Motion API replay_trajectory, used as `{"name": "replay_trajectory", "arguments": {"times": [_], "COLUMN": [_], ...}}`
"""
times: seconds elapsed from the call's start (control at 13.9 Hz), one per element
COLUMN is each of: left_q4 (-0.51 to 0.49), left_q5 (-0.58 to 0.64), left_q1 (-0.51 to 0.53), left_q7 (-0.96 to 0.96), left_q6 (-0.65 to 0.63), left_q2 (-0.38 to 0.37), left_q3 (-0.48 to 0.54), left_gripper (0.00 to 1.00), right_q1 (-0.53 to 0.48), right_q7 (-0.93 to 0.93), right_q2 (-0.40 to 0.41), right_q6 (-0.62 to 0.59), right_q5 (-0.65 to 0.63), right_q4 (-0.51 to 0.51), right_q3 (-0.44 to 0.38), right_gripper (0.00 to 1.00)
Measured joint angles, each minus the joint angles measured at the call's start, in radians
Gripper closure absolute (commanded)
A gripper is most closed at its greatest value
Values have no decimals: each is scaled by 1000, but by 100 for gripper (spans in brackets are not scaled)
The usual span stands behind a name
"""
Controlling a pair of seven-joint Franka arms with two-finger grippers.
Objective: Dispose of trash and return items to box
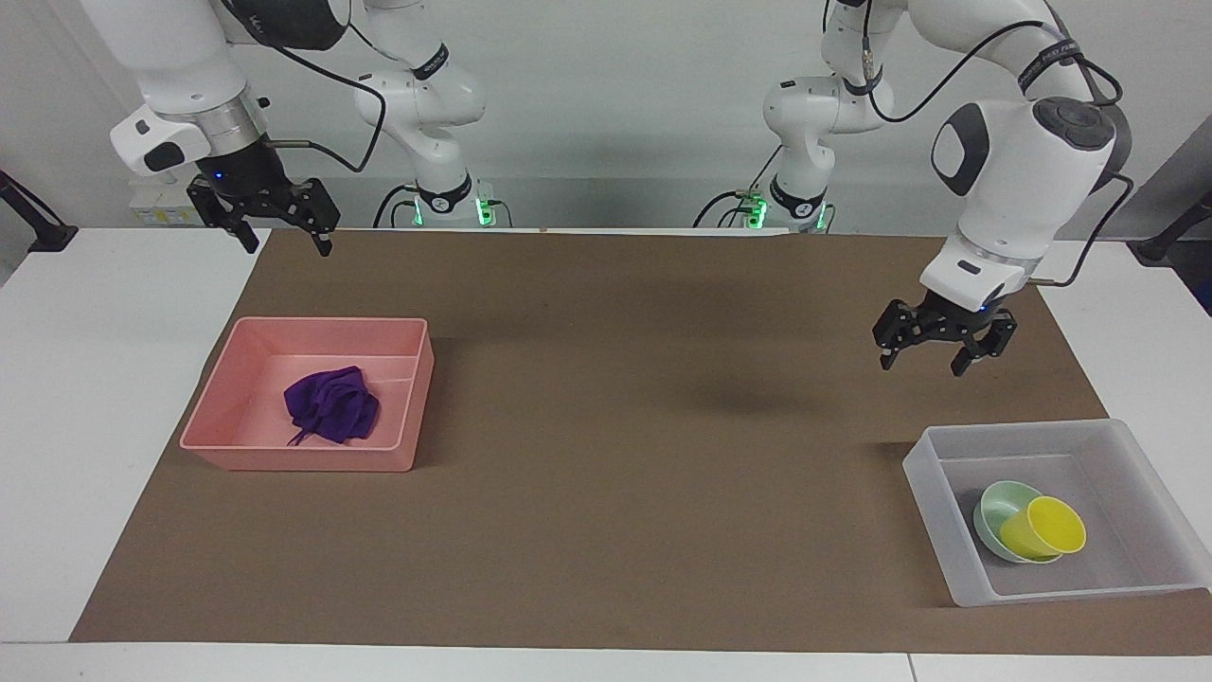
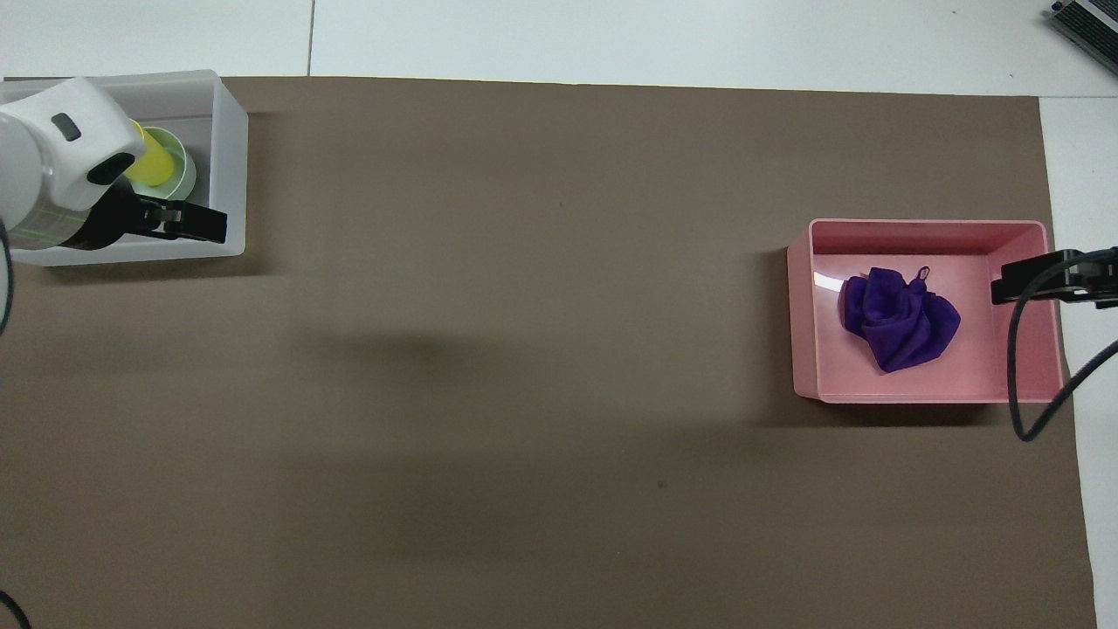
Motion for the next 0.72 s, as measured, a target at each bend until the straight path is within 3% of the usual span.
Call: {"name": "replay_trajectory", "arguments": {"times": [0.29,0.72], "left_q4": [81,84], "left_q5": [0,0], "left_q1": [0,-6], "left_q7": [1,2], "left_q6": [-184,-268], "left_q2": [-36,-86], "left_q3": [4,11], "left_gripper": [0,0], "right_q1": [0,0], "right_q7": [0,0], "right_q2": [0,0], "right_q6": [0,0], "right_q5": [0,0], "right_q4": [0,0], "right_q3": [0,0], "right_gripper": [0,0]}}
